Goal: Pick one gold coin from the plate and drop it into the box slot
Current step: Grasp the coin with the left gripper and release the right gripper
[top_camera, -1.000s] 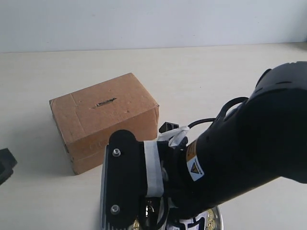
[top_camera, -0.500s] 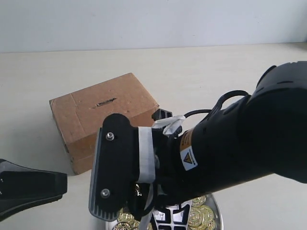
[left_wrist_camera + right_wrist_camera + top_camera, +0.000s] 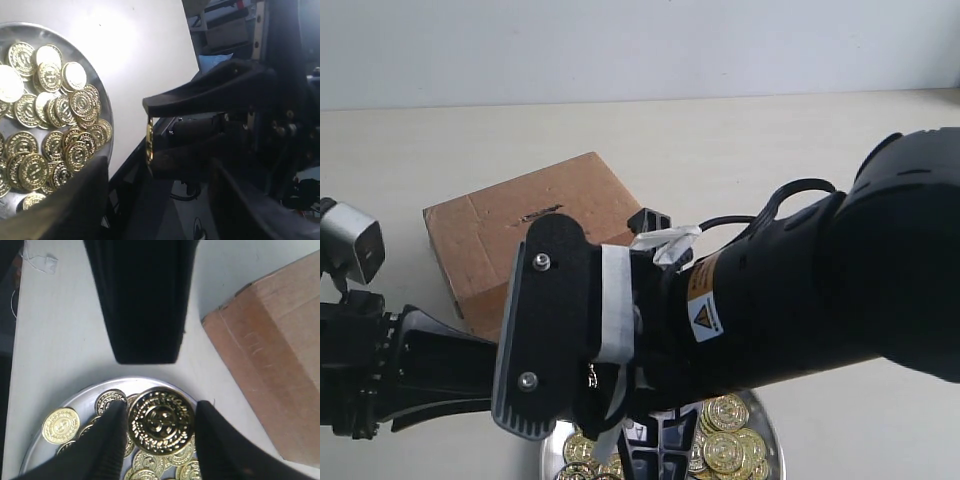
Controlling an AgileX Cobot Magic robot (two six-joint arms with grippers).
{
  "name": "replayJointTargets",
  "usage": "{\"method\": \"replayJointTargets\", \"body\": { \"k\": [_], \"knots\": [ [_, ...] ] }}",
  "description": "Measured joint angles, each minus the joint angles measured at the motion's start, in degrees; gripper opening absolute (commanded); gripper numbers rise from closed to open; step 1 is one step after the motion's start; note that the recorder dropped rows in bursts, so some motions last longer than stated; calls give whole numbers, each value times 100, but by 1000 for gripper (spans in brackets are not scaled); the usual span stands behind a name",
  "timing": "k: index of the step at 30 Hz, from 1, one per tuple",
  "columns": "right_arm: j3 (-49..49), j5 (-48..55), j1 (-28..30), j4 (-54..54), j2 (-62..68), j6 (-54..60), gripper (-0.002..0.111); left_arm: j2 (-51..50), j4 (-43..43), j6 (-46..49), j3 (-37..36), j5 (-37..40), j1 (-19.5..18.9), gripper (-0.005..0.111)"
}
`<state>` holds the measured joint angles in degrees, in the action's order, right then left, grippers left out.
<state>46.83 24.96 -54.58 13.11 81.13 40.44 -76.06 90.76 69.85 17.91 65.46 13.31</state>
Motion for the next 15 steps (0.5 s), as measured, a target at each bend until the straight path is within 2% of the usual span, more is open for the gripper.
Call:
{"method": "replayJointTargets", "body": {
  "k": [8, 15],
  "knots": [
    [0, -24, 0, 0, 0, -115, 22, -28, 205, 14, 52, -425, 151, 58],
    [0, -44, 0, 0, 0, -125, 22, -62, 230, 14, 294, -635, 507, 58]
  ]
}}
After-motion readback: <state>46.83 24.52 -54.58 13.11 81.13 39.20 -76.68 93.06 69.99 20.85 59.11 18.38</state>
